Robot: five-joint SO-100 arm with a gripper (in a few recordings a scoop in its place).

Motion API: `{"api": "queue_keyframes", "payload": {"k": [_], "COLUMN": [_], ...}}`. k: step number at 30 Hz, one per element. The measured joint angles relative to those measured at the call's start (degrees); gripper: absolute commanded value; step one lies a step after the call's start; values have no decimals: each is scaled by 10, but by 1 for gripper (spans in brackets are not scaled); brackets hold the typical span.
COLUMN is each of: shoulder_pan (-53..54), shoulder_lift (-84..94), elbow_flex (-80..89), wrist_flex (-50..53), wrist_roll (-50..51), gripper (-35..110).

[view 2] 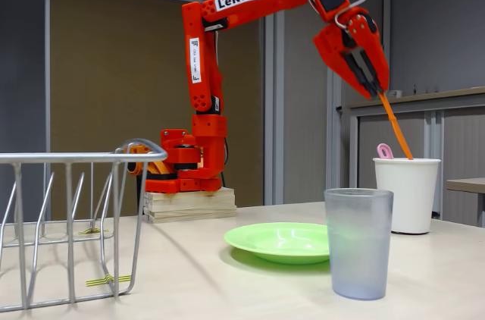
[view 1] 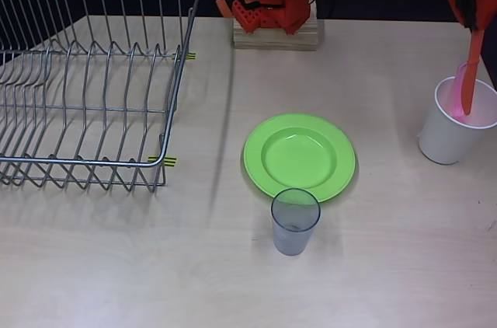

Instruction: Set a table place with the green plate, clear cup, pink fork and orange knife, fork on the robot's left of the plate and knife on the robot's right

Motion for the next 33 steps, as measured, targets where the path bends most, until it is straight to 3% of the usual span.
{"api": "queue_keyframes", "payload": {"k": [9,21,27,33], "shoulder_pan": [-25,263,407,495], "shoulder_lift": [163,300,298,282], "elbow_flex": [5,189,311,402], "wrist_flex": [77,72,-27,-127], "wrist_roll": [41,-354,-577,-715], "gripper": [0,0,0,0]}}
